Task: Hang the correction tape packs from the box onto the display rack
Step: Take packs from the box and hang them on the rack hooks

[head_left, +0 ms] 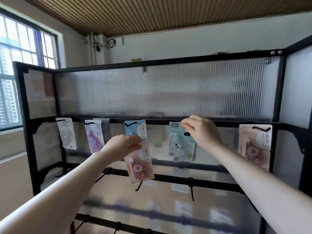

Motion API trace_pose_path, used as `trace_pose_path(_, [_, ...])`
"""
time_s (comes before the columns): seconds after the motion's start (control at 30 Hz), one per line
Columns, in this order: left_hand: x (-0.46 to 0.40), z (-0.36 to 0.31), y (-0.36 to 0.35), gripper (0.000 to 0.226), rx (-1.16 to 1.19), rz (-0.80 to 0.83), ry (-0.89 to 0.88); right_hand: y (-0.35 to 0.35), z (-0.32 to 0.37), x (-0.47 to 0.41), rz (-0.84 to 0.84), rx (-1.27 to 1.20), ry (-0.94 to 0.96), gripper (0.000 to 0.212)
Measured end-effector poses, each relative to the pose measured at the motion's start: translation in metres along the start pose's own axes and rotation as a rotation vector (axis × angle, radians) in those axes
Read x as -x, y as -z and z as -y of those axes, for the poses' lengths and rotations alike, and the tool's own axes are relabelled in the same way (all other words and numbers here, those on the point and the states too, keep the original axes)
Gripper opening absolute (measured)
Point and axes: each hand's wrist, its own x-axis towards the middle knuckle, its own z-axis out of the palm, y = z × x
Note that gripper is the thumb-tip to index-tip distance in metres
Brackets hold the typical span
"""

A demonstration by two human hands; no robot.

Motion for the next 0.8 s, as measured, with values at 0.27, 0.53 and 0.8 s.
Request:
trace_pose_path(0.27, [-0.002, 0.000, -0.004, 0.028, -0.037, 0.002, 0.011, 0.000, -0.008, -0.008, 0.137, -0.043, -0.057, 0.021])
trace_pose_path(0.53, [-0.006, -0.006, -0.003, 0.029, -0.068, 0.001, -0.026, -0.006, -0.021, -0.009, 0.288, 0.055, -0.111, 0.031])
trace_pose_path(0.8, [-0.008, -0.004, -0.005, 0.031, -0.098, 0.009, -0.059, -0.022, -0.025, -0.012, 0.272, 0.279, -0.105, 0.039])
